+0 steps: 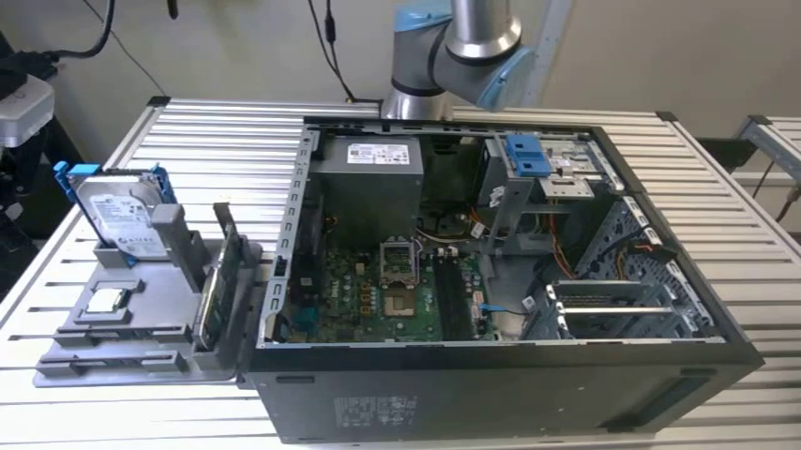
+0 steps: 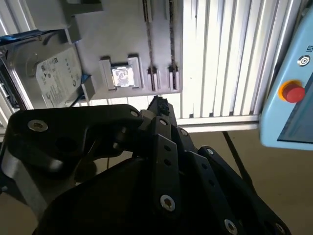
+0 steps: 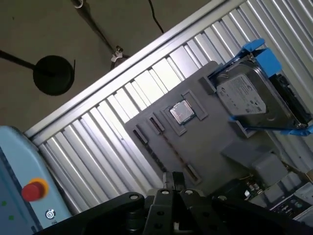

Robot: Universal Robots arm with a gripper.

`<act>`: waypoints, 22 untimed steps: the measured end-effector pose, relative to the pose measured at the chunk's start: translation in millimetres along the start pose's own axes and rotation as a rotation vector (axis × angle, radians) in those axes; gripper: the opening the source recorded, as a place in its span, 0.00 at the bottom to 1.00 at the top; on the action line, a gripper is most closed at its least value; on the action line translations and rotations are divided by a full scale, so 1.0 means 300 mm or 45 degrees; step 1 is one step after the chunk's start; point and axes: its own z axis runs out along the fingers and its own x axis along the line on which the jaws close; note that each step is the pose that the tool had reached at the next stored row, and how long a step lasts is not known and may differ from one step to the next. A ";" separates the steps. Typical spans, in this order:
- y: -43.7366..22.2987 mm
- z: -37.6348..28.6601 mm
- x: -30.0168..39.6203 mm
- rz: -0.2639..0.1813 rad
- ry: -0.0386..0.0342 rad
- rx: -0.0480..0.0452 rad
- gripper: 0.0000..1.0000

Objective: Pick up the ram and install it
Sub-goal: 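Pick up the ram and move it above insertion slot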

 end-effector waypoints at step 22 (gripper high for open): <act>0.001 0.015 0.001 -0.420 0.0184 -0.007 0.11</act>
